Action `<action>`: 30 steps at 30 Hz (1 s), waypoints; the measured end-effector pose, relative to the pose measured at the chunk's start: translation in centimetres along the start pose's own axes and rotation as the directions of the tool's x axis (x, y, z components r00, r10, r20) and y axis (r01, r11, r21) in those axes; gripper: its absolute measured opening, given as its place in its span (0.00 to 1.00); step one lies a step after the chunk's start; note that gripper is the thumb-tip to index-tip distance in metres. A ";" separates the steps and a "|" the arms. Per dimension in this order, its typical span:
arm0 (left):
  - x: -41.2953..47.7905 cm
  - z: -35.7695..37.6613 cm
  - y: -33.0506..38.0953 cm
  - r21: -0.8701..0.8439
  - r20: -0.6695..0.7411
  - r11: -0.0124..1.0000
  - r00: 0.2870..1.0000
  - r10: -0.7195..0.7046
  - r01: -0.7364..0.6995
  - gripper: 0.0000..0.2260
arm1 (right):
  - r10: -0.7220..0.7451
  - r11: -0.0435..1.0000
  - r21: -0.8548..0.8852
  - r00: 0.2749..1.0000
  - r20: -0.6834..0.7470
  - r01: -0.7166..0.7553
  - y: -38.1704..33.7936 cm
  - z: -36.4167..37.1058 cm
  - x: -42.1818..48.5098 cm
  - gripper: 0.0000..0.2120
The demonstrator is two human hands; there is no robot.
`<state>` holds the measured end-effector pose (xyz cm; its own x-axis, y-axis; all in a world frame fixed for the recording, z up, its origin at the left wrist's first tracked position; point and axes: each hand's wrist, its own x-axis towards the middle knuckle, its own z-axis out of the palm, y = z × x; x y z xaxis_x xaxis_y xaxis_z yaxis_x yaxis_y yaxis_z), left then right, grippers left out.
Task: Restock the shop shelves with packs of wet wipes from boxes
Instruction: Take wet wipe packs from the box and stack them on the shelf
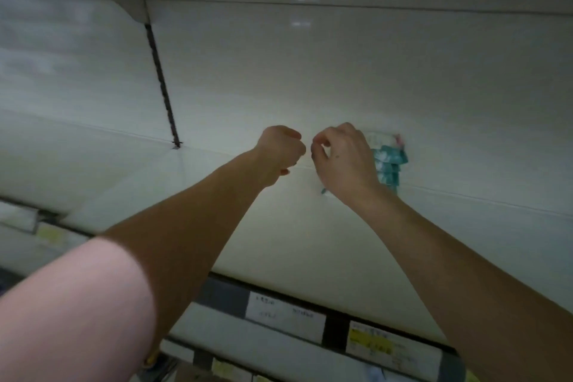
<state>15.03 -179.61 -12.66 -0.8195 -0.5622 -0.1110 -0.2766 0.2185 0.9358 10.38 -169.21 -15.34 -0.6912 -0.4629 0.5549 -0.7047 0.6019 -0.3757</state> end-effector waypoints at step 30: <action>-40.4 -43.2 -25.8 -0.368 -0.693 0.889 0.557 -0.457 0.272 0.09 | -0.685 0.709 0.537 0.627 0.370 0.457 -53.0 10.2 -28.8 0.11</action>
<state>76.92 -197.00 -17.88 0.0183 -0.9660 -0.2579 -0.2845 -0.2523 0.9249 66.04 -194.41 -18.94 -0.0100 -0.9435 0.3312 -0.9015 -0.1348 -0.4113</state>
